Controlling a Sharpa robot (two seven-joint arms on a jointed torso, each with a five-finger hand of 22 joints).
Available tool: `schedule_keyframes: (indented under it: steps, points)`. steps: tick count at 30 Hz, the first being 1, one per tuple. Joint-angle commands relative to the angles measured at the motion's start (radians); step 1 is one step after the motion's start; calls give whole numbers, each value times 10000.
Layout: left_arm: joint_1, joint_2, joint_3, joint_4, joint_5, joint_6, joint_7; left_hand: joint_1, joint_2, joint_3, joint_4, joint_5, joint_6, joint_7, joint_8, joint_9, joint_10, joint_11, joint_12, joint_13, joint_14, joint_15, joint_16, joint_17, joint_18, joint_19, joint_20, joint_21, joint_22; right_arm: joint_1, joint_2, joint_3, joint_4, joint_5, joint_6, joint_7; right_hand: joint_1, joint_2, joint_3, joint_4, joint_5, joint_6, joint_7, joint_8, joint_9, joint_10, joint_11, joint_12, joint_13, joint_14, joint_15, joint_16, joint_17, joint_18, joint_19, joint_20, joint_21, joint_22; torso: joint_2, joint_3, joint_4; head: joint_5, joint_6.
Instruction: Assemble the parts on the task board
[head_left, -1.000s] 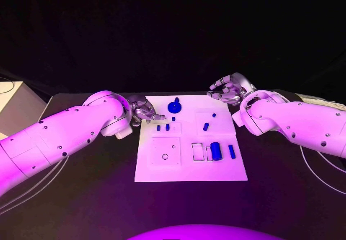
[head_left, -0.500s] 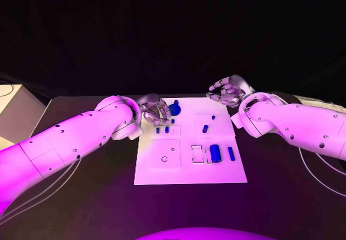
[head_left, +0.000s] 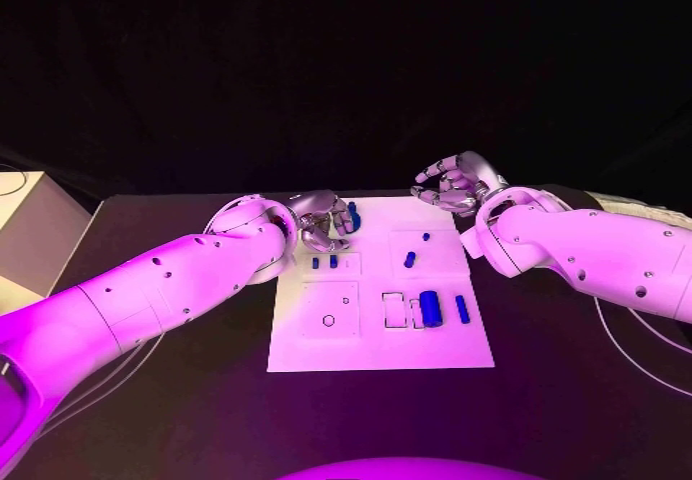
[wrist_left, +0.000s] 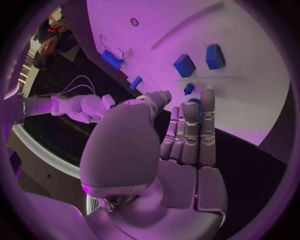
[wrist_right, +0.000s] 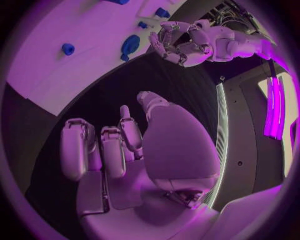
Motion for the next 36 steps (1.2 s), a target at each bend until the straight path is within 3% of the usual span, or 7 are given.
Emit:
schedule_keyframes:
  steps: [1, 3, 5, 8, 13, 21, 36]
  points:
    - [11, 147, -33, -96, -1009, -296, 186, -33, -61, -43, 20, -41, 149, -35, -61, -94, 138, -31, -40, -86, 523, -37, 610, 604, 95, 309, -3, 348, 320, -1, 14, 6, 16, 25, -35, 149, -2, -120, 63, -14, 67, -72, -3, 45, 12, -46, -2, -54, 98, 839, -85, -29, 1775, 69, 277, -82, -18, 844, -3, -3, -7, -11, -22]
    - [13, 216, -66, -149, -1188, -254, 58, -41, -64, -38, 31, -43, 189, -53, -64, -124, 151, -41, -52, -120, 654, -45, 773, 763, 45, 490, -9, 575, 591, 0, 19, 6, 18, 26, -35, 147, -2, -120, 63, -14, 67, -72, -3, 45, 12, -46, -2, -54, 98, 839, -85, -29, 1775, 69, 277, -82, -18, 844, -4, 4, -5, -19, -34]
    - [18, 283, -102, -204, -1363, -202, -96, -64, -91, -20, 58, -41, 295, -182, -80, -215, 214, -139, -72, -215, 1227, -122, 1361, 1393, -143, 1228, -38, 1457, 1647, 1, 24, 6, 21, 26, -34, 144, -2, -120, 63, -14, 67, -72, -3, 45, 12, -46, -2, -54, 98, 839, -85, -29, 1775, 69, 277, -82, -18, 844, -4, 3, -8, -35, -33]
    - [26, 359, -137, -272, -1606, -134, -278, -80, -103, -5, 79, -42, 352, -241, -98, -267, 233, -176, -96, -275, 1468, -169, 1593, 1645, -227, 1532, -69, 1837, 2103, 4, 28, 6, 24, 25, -31, 137, -2, -120, 63, -14, 67, -72, -3, 45, 12, -46, -2, -54, 98, 839, -85, -29, 1775, 69, 277, -82, -18, 844, -4, 1, -7, -45, -40]
    - [38, 417, -158, -308, -1817, 53, -521, -103, -134, 57, 109, -35, 514, -388, -159, -386, 381, -308, -213, -441, 2266, -315, 2227, 2596, -508, 2512, -173, 2987, 3567, 6, 31, 6, 25, 25, -30, 130, -1, -122, 74, -14, 75, -70, -4, 50, 14, -28, -3, -43, 106, 842, -86, -26, 1783, 67, 282, -84, -9, 852, -4, 9, -7, -67, -58]
    - [61, 465, -167, -370, -2003, 219, -800, -170, -188, 40, 144, -44, 518, -423, -270, -479, 253, -300, -463, -609, 2489, -357, 2334, 2704, -574, 2760, -221, 3278, 3910, 7, 45, 6, 17, 25, -28, 127, -1, -122, 74, -14, 75, -70, -4, 50, 14, -28, -3, -43, 106, 842, -86, -26, 1783, 67, 282, -84, -9, 852, -15, -12, 29, -92, -97]
    - [80, 663, -185, -644, -2048, 501, -898, -198, -168, 8, 172, -57, 556, -429, -327, -527, 116, -266, -656, -729, 2512, -338, 2313, 2621, -572, 2747, -210, 3273, 3882, 8, 66, 7, 19, 25, -19, 122, -1, -127, 91, -14, 89, -67, -5, 59, 17, -2, -6, -29, 115, 844, -88, -22, 1792, 62, 291, -86, 10, 869, 0, -17, -4, -111, -131]
